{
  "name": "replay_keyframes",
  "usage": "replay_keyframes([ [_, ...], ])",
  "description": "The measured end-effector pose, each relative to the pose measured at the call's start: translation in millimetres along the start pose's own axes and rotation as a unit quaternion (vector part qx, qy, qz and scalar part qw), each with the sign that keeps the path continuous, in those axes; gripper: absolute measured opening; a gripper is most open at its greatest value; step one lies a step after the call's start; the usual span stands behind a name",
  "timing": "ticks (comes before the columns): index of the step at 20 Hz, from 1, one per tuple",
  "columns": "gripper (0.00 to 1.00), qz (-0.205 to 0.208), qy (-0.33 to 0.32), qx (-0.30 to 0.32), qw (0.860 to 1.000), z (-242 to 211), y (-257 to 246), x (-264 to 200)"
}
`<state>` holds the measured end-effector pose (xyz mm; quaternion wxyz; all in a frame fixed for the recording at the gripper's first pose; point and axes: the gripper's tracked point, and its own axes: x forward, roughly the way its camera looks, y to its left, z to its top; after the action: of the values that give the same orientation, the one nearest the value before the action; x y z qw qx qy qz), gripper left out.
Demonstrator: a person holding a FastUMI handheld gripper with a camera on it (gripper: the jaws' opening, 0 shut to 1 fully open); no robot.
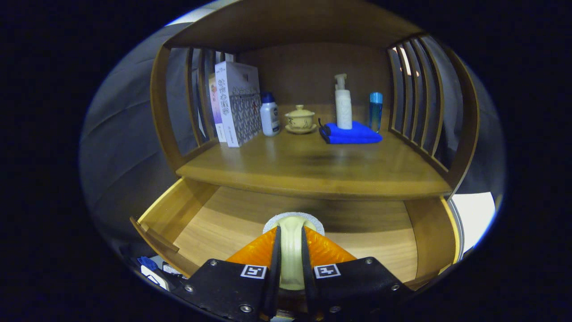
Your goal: Pull open the drawer, take out the items inside it, and place them on the countertop above the cabinet.
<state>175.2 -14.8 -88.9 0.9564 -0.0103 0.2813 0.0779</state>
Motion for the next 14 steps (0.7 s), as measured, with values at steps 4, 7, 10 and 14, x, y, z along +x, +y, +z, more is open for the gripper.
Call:
replay_keyframes([
  [4, 0.24, 0.009, -0.03, -0.002, 0.999, 27.2, 8.6, -12.5],
  [7, 0.25, 0.01, -0.045, -0.001, 0.999, 46.8, 10.5, -15.7],
  [10, 0.25, 0.004, -0.056, 0.002, 0.998, 66.4, 7.0, -12.7],
  [14, 0.25, -0.009, -0.065, 0.016, 0.998, 90.0, -2.2, -0.6],
])
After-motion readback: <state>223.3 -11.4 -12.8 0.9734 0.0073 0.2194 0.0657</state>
